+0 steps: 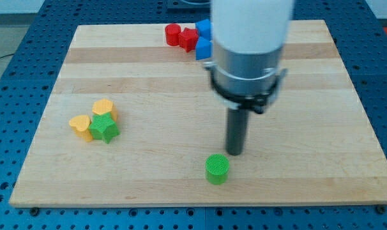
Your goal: Place yellow hexagon vertically towards green circle
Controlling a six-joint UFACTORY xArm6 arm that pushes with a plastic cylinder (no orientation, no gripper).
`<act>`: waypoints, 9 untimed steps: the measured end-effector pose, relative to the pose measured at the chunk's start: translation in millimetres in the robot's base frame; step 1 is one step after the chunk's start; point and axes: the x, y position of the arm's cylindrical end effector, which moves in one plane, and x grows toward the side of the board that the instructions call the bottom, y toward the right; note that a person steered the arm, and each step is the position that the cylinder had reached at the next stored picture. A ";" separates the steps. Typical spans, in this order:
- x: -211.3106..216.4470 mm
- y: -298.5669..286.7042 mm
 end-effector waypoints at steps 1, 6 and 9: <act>11.5 -6.4; -27.8 -193.5; -45.2 -303.3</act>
